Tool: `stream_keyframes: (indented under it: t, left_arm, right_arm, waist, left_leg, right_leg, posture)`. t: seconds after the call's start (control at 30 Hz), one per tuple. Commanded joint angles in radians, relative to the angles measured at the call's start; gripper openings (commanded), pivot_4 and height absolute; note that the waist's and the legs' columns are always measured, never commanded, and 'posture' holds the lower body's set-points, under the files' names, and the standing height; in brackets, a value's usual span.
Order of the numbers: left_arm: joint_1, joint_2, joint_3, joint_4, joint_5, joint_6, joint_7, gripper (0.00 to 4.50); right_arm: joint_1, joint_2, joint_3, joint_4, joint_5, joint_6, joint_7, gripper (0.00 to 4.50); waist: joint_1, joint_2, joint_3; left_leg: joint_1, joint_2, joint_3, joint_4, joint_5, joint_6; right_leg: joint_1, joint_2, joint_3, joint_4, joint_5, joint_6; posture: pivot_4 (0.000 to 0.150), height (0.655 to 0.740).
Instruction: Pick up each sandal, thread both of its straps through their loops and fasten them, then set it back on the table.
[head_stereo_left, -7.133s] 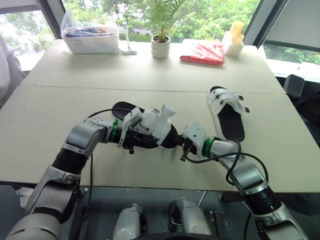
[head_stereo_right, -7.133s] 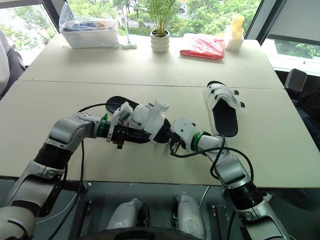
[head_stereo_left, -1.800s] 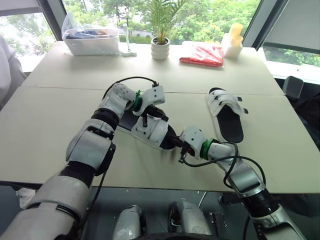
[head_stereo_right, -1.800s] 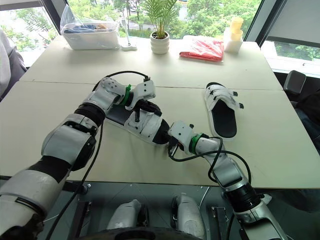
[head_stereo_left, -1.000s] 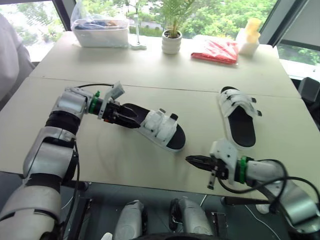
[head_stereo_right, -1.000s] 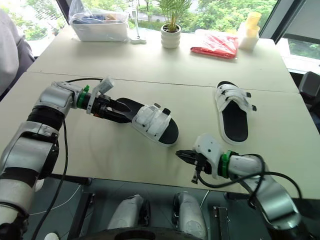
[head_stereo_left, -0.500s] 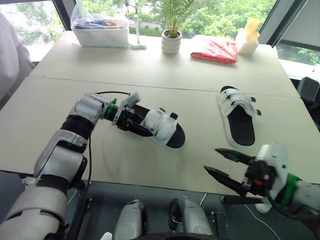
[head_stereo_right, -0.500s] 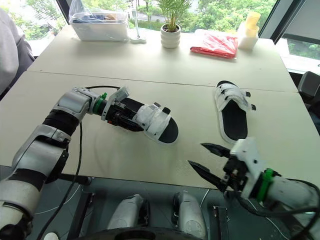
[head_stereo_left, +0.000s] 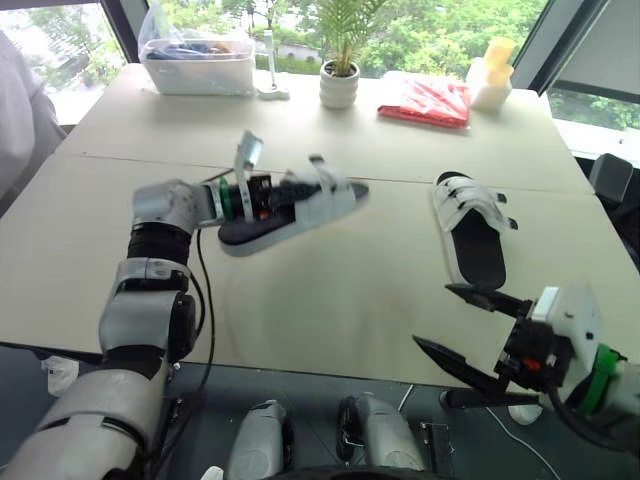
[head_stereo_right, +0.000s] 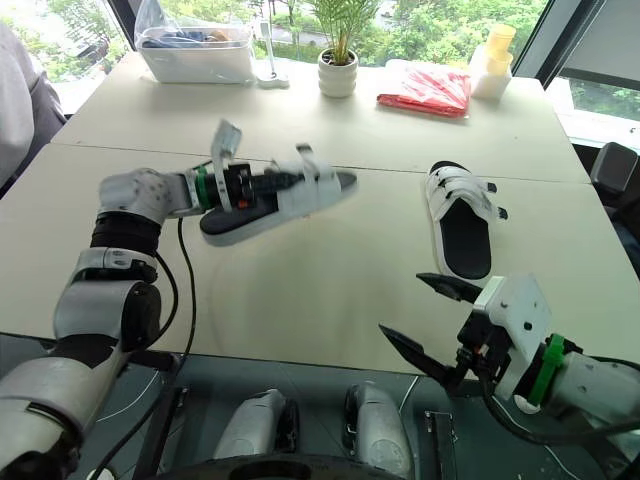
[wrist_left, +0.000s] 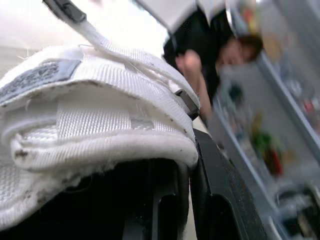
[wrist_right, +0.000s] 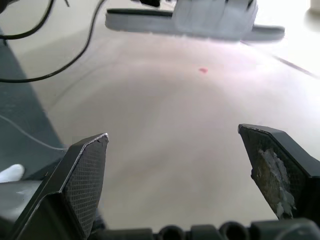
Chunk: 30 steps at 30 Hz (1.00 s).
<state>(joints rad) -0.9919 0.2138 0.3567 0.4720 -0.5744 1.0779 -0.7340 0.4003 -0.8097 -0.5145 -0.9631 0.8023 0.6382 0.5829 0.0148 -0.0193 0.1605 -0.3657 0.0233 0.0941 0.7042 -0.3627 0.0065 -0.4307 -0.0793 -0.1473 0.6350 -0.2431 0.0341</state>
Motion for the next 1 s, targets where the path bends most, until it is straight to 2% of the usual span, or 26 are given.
stream_keyframes:
  t: [0.03,0.1,0.13,0.2,0.3,0.4,0.47,0.6,0.77,0.8,0.87,0.93,1.0]
  left_arm:
    - [0.111,-0.187,0.124,-0.315,0.019,-0.102,0.425,0.01]
    - [0.155,-0.273,0.101,-0.416,0.087,-0.182,0.590,0.01]
    - [0.154,-0.317,0.121,-0.427,0.123,-0.194,0.725,0.01]
    - [0.159,-0.372,0.134,-0.449,0.149,-0.224,0.866,0.01]
    - [0.160,-0.386,0.109,-0.443,0.133,-0.231,0.899,0.01]
    - [0.165,-0.356,0.093,-0.381,0.121,-0.267,0.866,0.01]
    - [0.187,-0.307,0.035,-0.359,0.138,-0.281,0.783,0.01]
    - [0.226,-0.211,-0.035,-0.370,0.104,-0.227,0.642,1.75]
    - [0.339,-0.050,-0.076,-0.556,0.005,-0.085,0.485,4.21]
    - [0.379,0.023,-0.098,-0.614,-0.031,-0.047,0.407,4.44]
    - [0.442,0.166,-0.143,-0.704,-0.109,0.024,0.247,4.44]
    - [0.520,0.311,-0.143,-0.778,-0.161,-0.032,0.052,4.44]
    - [0.583,0.531,-0.090,-0.728,-0.151,-0.122,-0.181,4.44]
  right_arm:
    - [-0.094,-0.011,0.040,0.047,-0.029,0.021,-0.066,4.50]
    - [-0.165,-0.010,0.071,0.084,-0.041,0.044,-0.103,4.50]
    - [-0.196,-0.009,0.085,0.102,-0.046,0.055,-0.117,4.50]
    - [-0.241,-0.011,0.106,0.128,-0.057,0.071,-0.133,4.50]
    - [-0.282,-0.005,0.119,0.150,-0.049,0.090,-0.140,4.50]
    - [-0.309,-0.001,0.132,0.160,-0.045,0.105,-0.146,4.50]
    - [-0.326,0.001,0.146,0.164,-0.050,0.113,-0.152,4.50]
    - [-0.342,0.003,0.157,0.173,-0.054,0.125,-0.153,4.50]
    - [-0.299,-0.016,0.138,0.182,-0.053,0.128,-0.100,4.50]
    - [-0.277,-0.025,0.109,0.189,-0.037,0.127,-0.066,4.50]
    - [-0.242,-0.038,0.046,0.206,0.001,0.128,-0.005,4.50]
    - [-0.201,-0.060,-0.046,0.241,0.042,0.129,0.080,4.50]
    - [-0.143,-0.110,-0.194,0.330,0.062,0.130,0.223,4.50]
  waist:
    - [0.003,0.000,0.000]
    - [0.003,-0.001,0.001]
    - [0.003,-0.001,0.001]
    - [0.003,-0.002,0.001]
    - [-0.003,-0.002,0.001]
    - [0.001,-0.002,0.001]
    - [0.003,-0.002,0.001]
    - [0.001,-0.002,0.001]
    - [-0.004,-0.001,0.002]
    - [-0.003,-0.001,0.002]
    - [-0.005,0.001,0.002]
    - [-0.003,0.002,0.002]
    - [-0.002,0.003,0.003]
  left_leg:
    - [0.002,0.000,-0.001,0.000,0.000,0.000]
    - [0.007,-0.001,-0.002,-0.002,0.000,0.000]
    - [0.008,-0.002,-0.002,-0.002,0.000,0.000]
    - [0.007,-0.002,-0.002,-0.002,0.000,0.000]
    - [0.009,-0.001,-0.001,-0.003,0.000,-0.001]
    - [0.009,-0.001,0.000,-0.003,0.001,-0.001]
    - [0.009,-0.002,0.000,-0.003,0.001,-0.001]
    - [0.008,-0.002,0.000,-0.003,0.001,-0.001]
    - [0.009,-0.001,0.000,-0.003,0.001,-0.002]
    - [0.010,-0.001,0.000,-0.003,0.001,-0.003]
    - [0.010,0.000,0.000,-0.003,0.002,-0.003]
    - [0.010,0.000,0.000,-0.003,0.002,-0.003]
    - [0.010,-0.001,0.001,-0.003,0.002,-0.003]
  right_leg:
    - [0.003,0.000,0.000,-0.001,0.000,0.000]
    - [0.008,0.000,0.000,-0.002,0.000,0.000]
    - [0.008,0.000,0.000,-0.002,0.000,0.000]
    - [0.008,0.000,0.000,-0.002,0.000,0.000]
    - [0.008,0.001,0.000,-0.002,0.000,0.000]
    - [0.008,0.001,0.000,-0.002,0.000,0.000]
    - [0.008,0.001,0.000,-0.002,0.000,0.000]
    - [0.008,0.001,0.000,-0.002,0.000,0.000]
    - [0.008,0.002,0.000,-0.002,0.000,0.000]
    - [0.008,0.002,0.001,-0.001,0.000,0.000]
    - [0.008,0.002,0.001,-0.001,0.000,0.000]
    - [0.008,0.002,0.001,-0.001,0.000,0.000]
    - [0.008,0.002,0.002,-0.001,0.000,0.000]
  posture:
    - [0.150,0.7288]
    - [0.150,0.7288]
    - [0.150,0.7288]
    - [0.150,0.7288]
    - [0.150,0.7288]
    - [0.150,0.7288]
    - [0.150,0.7288]
    - [0.150,0.7288]
    - [0.150,0.7288]
    - [0.150,0.7288]
    - [0.150,0.7288]
    - [0.150,0.7288]
    - [0.150,0.7288]
